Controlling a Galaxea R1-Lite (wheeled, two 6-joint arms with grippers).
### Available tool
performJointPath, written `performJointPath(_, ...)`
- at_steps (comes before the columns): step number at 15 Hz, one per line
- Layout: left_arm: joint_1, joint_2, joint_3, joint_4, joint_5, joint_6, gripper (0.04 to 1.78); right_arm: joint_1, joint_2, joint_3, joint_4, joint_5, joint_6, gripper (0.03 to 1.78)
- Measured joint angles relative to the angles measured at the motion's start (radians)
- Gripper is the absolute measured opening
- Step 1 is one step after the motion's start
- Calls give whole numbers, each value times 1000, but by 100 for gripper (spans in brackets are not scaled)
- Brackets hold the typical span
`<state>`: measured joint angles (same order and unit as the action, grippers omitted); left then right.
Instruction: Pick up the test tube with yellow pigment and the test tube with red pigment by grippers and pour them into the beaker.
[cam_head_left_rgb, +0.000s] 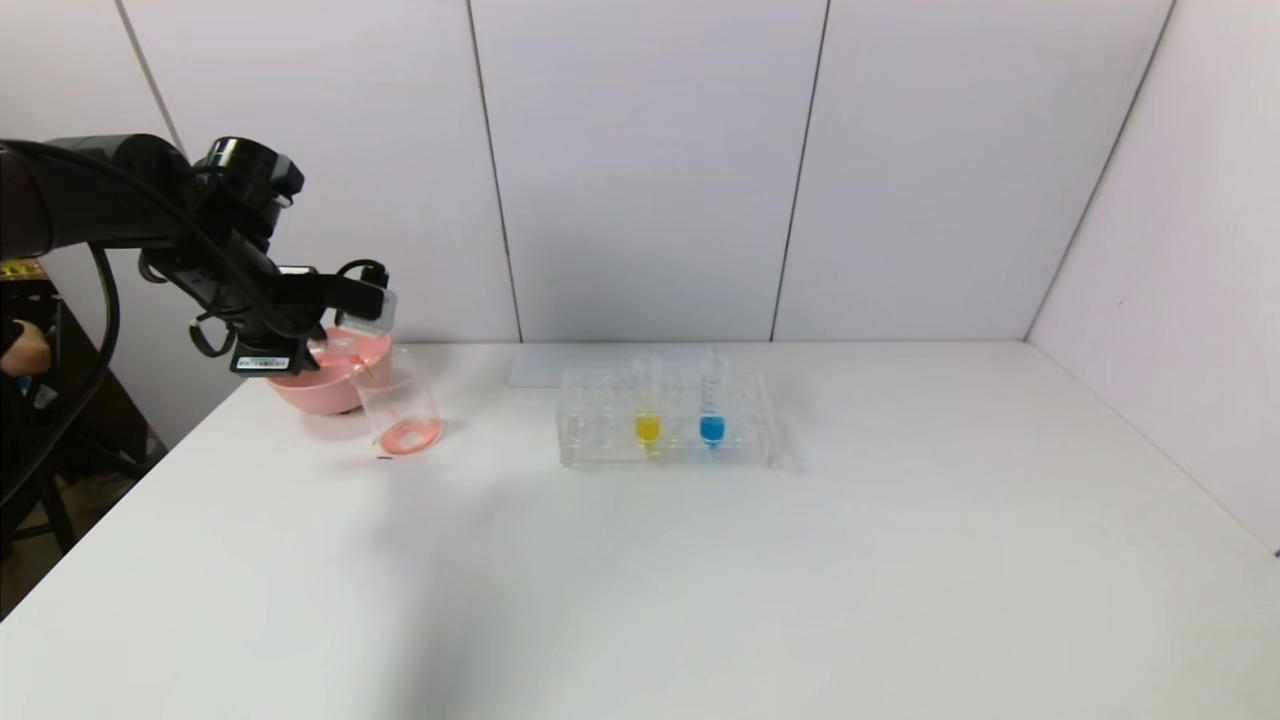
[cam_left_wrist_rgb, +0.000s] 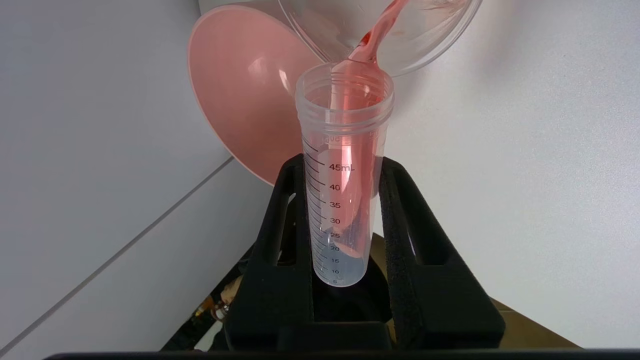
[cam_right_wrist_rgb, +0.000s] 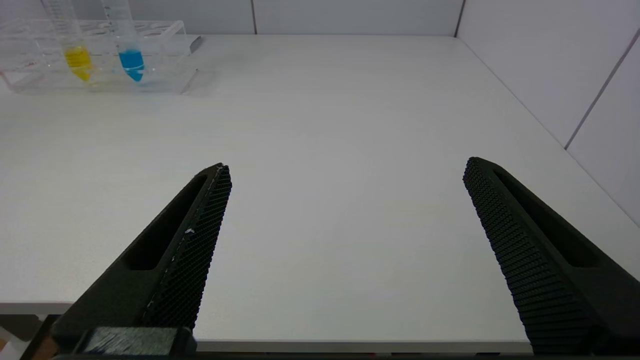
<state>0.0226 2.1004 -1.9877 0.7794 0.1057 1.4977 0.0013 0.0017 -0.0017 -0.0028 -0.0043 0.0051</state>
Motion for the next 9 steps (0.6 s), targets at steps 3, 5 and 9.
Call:
performJointPath(3,-6,0,0,-1,10,2,43,0,0,0,0,0,0,170)
performJointPath(5,-13,0,-1,-6,33,3,43,0,0,0,0,0,0,170)
performJointPath(9,-19,0,-1,-11,38,4,43,0,0,0,0,0,0,170)
